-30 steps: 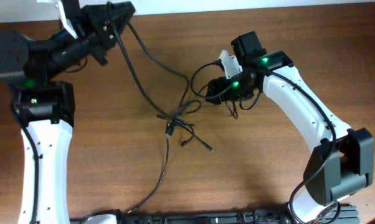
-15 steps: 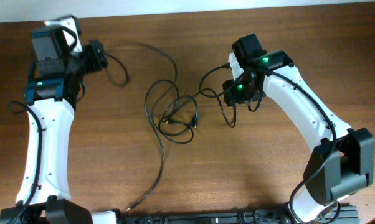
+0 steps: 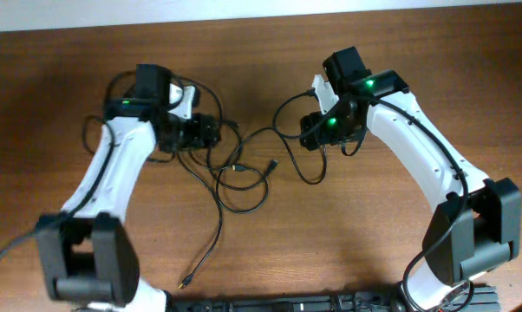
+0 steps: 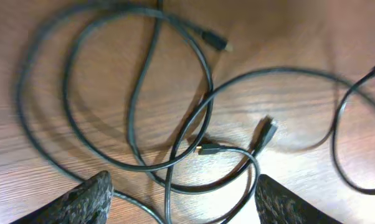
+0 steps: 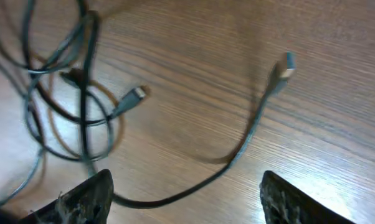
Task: Untangle cables
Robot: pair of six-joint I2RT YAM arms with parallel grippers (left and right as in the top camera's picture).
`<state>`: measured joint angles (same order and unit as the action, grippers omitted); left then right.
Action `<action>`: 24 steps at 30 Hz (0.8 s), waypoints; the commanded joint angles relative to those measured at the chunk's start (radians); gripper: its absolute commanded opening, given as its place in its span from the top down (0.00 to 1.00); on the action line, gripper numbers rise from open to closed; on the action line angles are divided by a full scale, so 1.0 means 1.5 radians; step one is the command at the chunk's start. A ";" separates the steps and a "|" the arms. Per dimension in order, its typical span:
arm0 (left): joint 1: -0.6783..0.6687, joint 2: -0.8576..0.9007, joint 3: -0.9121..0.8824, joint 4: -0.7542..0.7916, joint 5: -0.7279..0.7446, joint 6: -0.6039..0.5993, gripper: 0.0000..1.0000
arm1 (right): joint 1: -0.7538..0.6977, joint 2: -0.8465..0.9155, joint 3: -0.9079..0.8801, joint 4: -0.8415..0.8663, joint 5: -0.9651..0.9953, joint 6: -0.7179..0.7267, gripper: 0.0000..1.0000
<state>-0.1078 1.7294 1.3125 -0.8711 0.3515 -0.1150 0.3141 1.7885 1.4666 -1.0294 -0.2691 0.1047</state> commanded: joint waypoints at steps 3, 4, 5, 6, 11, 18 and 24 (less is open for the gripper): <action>-0.046 0.094 -0.006 -0.004 -0.005 0.013 0.24 | 0.001 0.002 -0.003 0.006 -0.072 -0.003 0.26; -0.053 0.111 -0.006 -0.004 -0.005 0.013 0.23 | 0.001 0.002 -0.003 0.006 -0.066 -0.003 0.26; -0.055 0.122 -0.006 -0.004 -0.005 0.013 0.23 | 0.001 0.002 -0.003 0.006 -0.058 -0.003 0.26; -0.056 0.127 -0.006 -0.006 -0.006 0.013 0.23 | 0.001 0.002 -0.003 0.006 -0.057 -0.003 0.26; -0.056 0.135 -0.006 -0.050 -0.093 -0.035 0.20 | 0.001 0.002 -0.003 0.007 -0.057 -0.003 0.25; -0.056 0.135 -0.041 -0.016 -0.093 -0.038 0.18 | 0.010 0.002 -0.003 0.018 -0.057 0.000 0.22; -0.056 0.135 -0.046 0.002 -0.093 -0.037 0.18 | 0.086 0.045 -0.003 0.067 -0.012 0.000 0.23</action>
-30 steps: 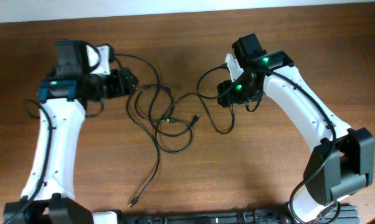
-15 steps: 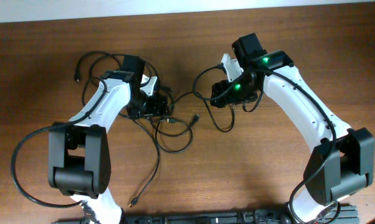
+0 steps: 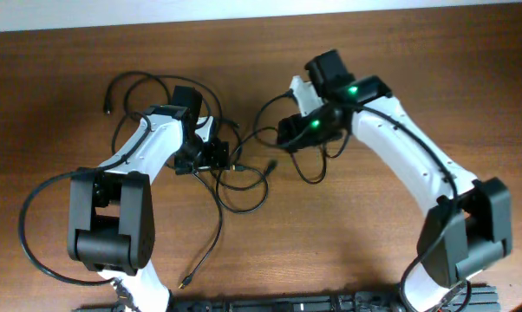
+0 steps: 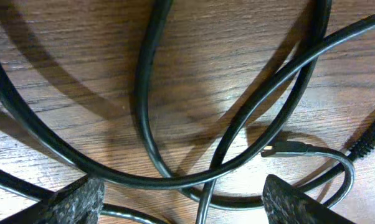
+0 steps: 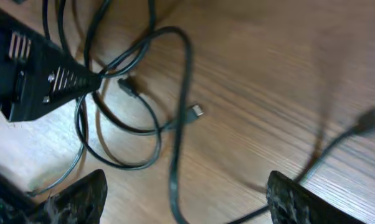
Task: Untangle cables
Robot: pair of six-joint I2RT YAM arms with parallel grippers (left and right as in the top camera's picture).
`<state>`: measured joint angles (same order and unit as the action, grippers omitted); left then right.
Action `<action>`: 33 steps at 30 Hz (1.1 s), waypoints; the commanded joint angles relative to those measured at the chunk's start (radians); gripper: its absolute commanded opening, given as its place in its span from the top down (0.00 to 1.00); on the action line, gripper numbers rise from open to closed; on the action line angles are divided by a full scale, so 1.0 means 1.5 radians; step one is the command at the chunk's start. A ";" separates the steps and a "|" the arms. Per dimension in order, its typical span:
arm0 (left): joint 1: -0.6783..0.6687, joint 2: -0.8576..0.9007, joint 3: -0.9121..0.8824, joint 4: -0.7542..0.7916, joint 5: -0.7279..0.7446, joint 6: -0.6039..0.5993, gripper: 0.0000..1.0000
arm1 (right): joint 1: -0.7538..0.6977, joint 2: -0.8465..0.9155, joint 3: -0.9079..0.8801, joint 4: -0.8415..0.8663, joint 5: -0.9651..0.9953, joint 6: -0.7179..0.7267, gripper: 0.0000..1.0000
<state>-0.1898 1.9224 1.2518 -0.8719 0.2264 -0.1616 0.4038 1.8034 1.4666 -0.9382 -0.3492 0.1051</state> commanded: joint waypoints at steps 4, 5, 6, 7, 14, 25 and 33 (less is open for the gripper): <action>-0.001 0.006 -0.006 0.005 -0.009 -0.006 0.13 | 0.053 0.098 -0.003 0.053 0.067 0.000 0.65; -0.001 0.006 -0.006 0.005 -0.009 -0.006 0.13 | 0.052 0.101 -0.003 0.061 0.078 0.003 0.77; -0.001 0.006 -0.006 0.005 -0.009 -0.006 0.13 | 0.048 0.102 -0.003 0.066 0.132 0.023 0.89; -0.001 0.006 -0.006 0.005 -0.009 -0.006 0.12 | 0.042 0.101 -0.001 0.065 0.200 0.055 0.96; -0.001 0.006 -0.006 0.003 -0.009 -0.006 0.12 | -0.113 -0.073 0.168 -0.005 0.381 0.146 0.96; -0.002 0.006 -0.006 0.013 0.005 -0.006 0.10 | -0.304 -0.161 0.201 -0.073 0.348 0.178 0.96; -0.001 0.006 -0.006 0.037 0.061 -0.006 0.11 | -0.304 -0.049 0.200 -0.185 0.173 0.153 0.96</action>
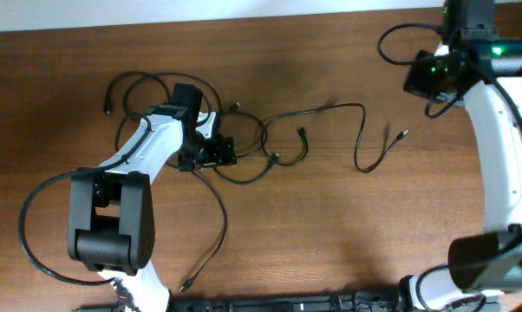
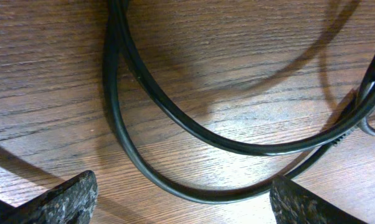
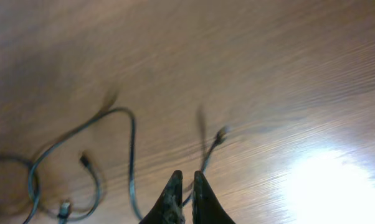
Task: Untangle cables
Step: 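Move the right gripper back to the cable pile center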
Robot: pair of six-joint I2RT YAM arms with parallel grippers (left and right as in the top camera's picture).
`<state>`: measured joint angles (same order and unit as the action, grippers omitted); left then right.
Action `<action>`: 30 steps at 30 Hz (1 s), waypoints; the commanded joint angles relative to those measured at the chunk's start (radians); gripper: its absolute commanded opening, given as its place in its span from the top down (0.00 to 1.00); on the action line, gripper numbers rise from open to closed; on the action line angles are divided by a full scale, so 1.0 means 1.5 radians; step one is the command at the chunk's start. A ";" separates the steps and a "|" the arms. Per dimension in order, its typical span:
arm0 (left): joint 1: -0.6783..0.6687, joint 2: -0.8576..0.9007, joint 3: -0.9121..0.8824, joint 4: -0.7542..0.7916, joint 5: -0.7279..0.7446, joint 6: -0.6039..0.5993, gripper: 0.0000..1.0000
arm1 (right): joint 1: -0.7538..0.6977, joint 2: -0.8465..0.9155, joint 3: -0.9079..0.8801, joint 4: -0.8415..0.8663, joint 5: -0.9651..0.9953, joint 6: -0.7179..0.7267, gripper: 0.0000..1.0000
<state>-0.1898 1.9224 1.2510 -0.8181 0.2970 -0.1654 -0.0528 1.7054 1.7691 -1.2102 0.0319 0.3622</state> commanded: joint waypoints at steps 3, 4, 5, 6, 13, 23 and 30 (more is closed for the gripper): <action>-0.001 0.006 -0.005 0.001 0.014 -0.004 0.11 | 0.000 0.031 -0.001 -0.004 -0.120 -0.024 0.96; -0.001 0.006 -0.005 0.001 0.014 -0.004 0.11 | 0.000 0.031 -0.001 -0.004 -0.120 -0.024 0.96; -0.001 0.006 -0.005 0.002 0.014 -0.004 0.11 | 0.000 0.031 -0.001 -0.004 -0.120 -0.024 0.96; -0.002 0.006 -0.005 0.002 0.014 -0.004 0.11 | 0.000 0.031 -0.001 -0.005 -0.120 -0.024 0.96; -0.002 0.006 -0.005 0.002 0.014 -0.004 0.11 | 0.000 0.031 -0.001 -0.011 -0.120 -0.024 0.96; -0.001 0.006 -0.005 0.002 0.014 -0.004 0.12 | 0.000 0.031 -0.001 -0.012 -0.120 -0.024 0.96; -0.002 0.006 -0.005 0.012 0.014 -0.004 0.11 | 0.033 0.037 -0.002 -0.002 -0.147 -0.029 0.78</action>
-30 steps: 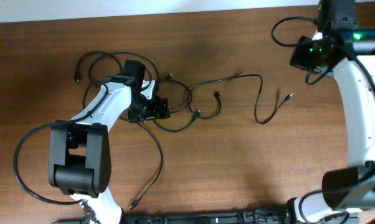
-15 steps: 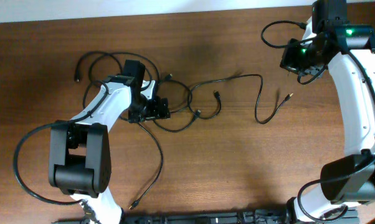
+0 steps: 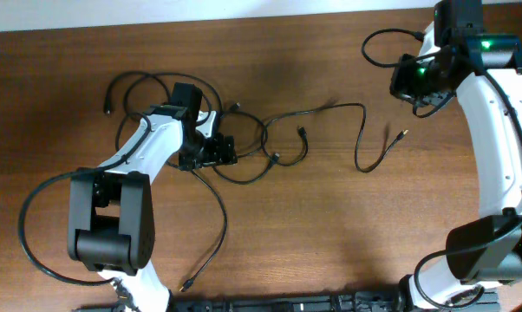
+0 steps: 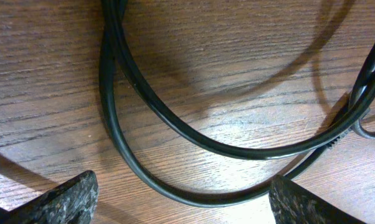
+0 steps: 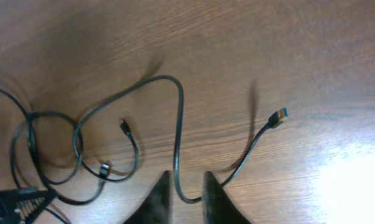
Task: Untangle cables
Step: 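Move the right gripper back to the cable pile center, then grasp a cable strand with the right gripper and pull it upward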
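A knot of black cables lies left of the table's middle, with loops reaching back left. My left gripper sits low over the knot. It is open, its fingers wide apart with two black cable strands on the wood between them. A thin cable runs right from the knot and ends in a plug. My right gripper hangs high at the back right. Its fingers are a little apart with nothing in them.
One long black cable trails from the knot to a plug near the front edge. A dark wire loop hangs by the right wrist. The table's back edge runs along the top; a black bar lines the front.
The right gripper's fingers were pressed together; now they stand slightly apart. It has shifted a little to the left and now looks down on the stretched thin cable. The left gripper is unchanged.
First both grippers were open above the bunched cables in the middle. Then the left was down on the knot and the right open over the thin cable. After that the thin cable lay drawn out to the right, with the right gripper shut far back right; now it is parted.
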Robot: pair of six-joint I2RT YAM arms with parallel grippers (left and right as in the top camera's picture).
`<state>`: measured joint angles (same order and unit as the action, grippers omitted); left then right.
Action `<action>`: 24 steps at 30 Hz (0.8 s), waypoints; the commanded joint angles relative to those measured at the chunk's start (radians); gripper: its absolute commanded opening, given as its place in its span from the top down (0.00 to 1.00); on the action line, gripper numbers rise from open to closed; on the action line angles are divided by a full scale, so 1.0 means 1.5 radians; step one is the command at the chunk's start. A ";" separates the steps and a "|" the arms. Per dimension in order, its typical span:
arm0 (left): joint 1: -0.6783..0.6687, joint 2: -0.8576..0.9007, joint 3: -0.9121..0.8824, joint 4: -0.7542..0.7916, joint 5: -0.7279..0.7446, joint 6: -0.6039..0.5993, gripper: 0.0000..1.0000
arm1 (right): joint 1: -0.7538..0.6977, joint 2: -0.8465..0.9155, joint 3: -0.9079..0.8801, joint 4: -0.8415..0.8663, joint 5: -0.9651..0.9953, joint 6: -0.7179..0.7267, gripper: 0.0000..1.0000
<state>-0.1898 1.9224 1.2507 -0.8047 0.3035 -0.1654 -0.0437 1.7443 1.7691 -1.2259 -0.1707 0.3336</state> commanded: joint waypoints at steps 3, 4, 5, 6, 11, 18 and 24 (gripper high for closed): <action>-0.002 0.006 -0.005 0.003 0.010 -0.004 0.12 | 0.093 0.019 -0.003 0.046 -0.012 -0.045 0.66; -0.001 0.006 -0.005 0.003 0.010 -0.004 0.12 | 0.120 0.029 -0.003 0.059 -0.011 -0.045 0.64; -0.001 0.006 -0.005 0.003 0.010 -0.004 0.16 | 0.143 0.041 -0.003 0.071 -0.011 -0.045 0.63; -0.001 0.006 -0.005 0.003 0.009 -0.004 0.16 | 0.164 0.055 -0.003 0.080 -0.011 -0.045 0.63; 0.035 0.006 -0.005 0.000 -0.027 -0.004 0.13 | 0.268 0.174 -0.003 0.142 -0.026 -0.003 0.66; 0.042 0.006 -0.005 -0.002 -0.025 -0.004 0.13 | 0.283 0.300 -0.003 0.248 -0.083 0.229 0.74; 0.042 0.006 -0.005 -0.003 -0.025 -0.004 0.13 | 0.295 0.346 -0.003 0.310 -0.084 0.391 0.64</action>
<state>-0.1268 1.9224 1.2507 -0.8066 0.2722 -0.1688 0.3832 2.2257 1.7683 -0.7803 -0.2901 0.7692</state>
